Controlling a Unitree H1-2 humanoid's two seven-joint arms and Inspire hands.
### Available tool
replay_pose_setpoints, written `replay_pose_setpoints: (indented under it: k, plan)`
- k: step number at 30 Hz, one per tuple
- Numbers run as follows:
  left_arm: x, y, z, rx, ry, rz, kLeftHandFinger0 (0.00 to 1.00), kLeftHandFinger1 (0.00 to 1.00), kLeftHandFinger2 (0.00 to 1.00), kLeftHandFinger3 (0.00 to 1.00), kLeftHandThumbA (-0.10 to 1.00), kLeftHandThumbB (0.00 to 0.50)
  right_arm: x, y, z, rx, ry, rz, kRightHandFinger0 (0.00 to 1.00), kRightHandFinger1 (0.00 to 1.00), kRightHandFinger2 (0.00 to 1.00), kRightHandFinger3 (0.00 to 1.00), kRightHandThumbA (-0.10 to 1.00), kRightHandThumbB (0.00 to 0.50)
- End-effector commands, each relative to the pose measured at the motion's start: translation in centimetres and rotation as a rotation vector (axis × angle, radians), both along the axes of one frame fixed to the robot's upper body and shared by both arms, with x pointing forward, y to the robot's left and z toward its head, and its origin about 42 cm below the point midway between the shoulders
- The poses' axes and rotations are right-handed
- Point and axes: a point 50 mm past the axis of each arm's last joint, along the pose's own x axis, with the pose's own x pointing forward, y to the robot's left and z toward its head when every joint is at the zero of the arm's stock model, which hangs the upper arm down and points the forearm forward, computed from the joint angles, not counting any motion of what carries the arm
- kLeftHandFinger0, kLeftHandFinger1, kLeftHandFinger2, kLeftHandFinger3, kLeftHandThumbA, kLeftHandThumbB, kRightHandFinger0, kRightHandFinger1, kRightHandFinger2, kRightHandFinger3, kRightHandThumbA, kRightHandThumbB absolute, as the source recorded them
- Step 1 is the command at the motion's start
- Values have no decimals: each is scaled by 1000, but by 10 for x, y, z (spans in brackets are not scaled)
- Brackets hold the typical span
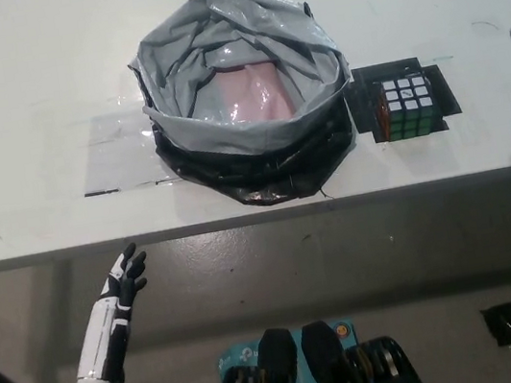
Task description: Use the right hand to pick up a rubix's cube and place it into a plastic bag and lift the bag
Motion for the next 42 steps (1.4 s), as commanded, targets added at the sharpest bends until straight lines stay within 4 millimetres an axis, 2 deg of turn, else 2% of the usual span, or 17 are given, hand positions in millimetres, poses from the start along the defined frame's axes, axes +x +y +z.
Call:
replay_pose_setpoints:
  k: [1, 3, 4, 5, 7, 9, 10, 15, 17, 20, 21, 25, 31, 34, 38, 42]
  plan:
    - [3, -18, 31, -6, -122, -81, 1000, 1000, 1000, 1000, 1000, 221, 56, 3, 115, -315, 362, -24, 1000, 1000, 1000, 1000, 1000, 429]
    - [2, -18, 30, -6, -122, -82, 1000, 1000, 1000, 1000, 1000, 228, 74, 11, 125, -425, 415, -29, 1000, 1000, 1000, 1000, 1000, 450]
    - [1, -18, 29, -6, -120, -82, 1000, 1000, 1000, 1000, 1000, 225, 84, 16, 130, -486, 464, -21, 1000, 1000, 1000, 1000, 1000, 486]
    - [0, -17, 29, -3, -119, -82, 1000, 1000, 1000, 1000, 1000, 221, 92, 20, 132, -505, 517, -7, 1000, 1000, 1000, 1000, 1000, 499]
    - [-1, -17, 28, 1, -116, -81, 1000, 1000, 1000, 1000, 1000, 221, 99, 25, 133, -547, 570, -8, 1000, 1000, 1000, 1000, 986, 496]
    - [-5, -17, 25, -3, -104, -82, 1000, 1000, 1000, 1000, 1000, 223, 111, 30, 128, -606, 646, -4, 1000, 1000, 1000, 1000, 964, 500]
    - [-8, -18, 23, -3, -96, -83, 1000, 1000, 1000, 1000, 1000, 227, 116, 32, 124, -620, 679, 17, 1000, 1000, 1000, 1000, 911, 493]
    - [-10, -15, 17, -1, -88, -89, 1000, 1000, 1000, 1000, 1000, 217, 140, 41, 104, -733, 924, -21, 1000, 1000, 1000, 1000, 925, 500]
    - [-10, -15, 17, -3, -85, -91, 1000, 1000, 1000, 1000, 1000, 215, 144, 43, 99, -751, 976, -41, 1000, 1000, 1000, 1000, 908, 500]
    - [-11, -16, 14, -5, -74, -94, 1000, 1000, 1000, 1000, 1000, 219, 154, 44, 88, -679, 1078, -45, 1000, 1000, 1000, 1000, 848, 500]
    - [-11, -15, 13, -5, -73, -94, 1000, 1000, 1000, 1000, 1000, 222, 157, 45, 83, -668, 1093, -38, 1000, 1000, 1000, 1000, 832, 500]
    - [-13, -12, 13, 3, -71, -91, 1000, 1000, 1000, 1000, 1000, 216, 170, 56, 71, -738, 1119, -44, 1000, 1000, 1000, 1000, 899, 500]
    - [-12, -10, 13, 5, -62, -94, 1000, 1000, 1000, 1000, 1000, 219, 176, 76, 60, -851, 1126, -46, 1000, 1000, 1000, 1000, 999, 500]
    - [-12, -10, 13, 9, -66, -98, 1000, 1000, 1000, 1000, 1000, 213, 181, 85, 54, -885, 1151, -70, 1000, 1000, 1000, 1000, 993, 500]
    - [-12, -10, 14, 3, -62, -95, 1000, 1000, 1000, 1000, 1000, 231, 189, 92, 48, -927, 1162, -118, 1000, 1000, 1000, 1000, 989, 500]
    - [-11, -11, 14, 5, -65, -110, 1000, 1000, 1000, 1000, 1000, 232, 194, 92, 47, -948, 1148, -137, 1000, 1000, 1000, 1000, 1000, 500]
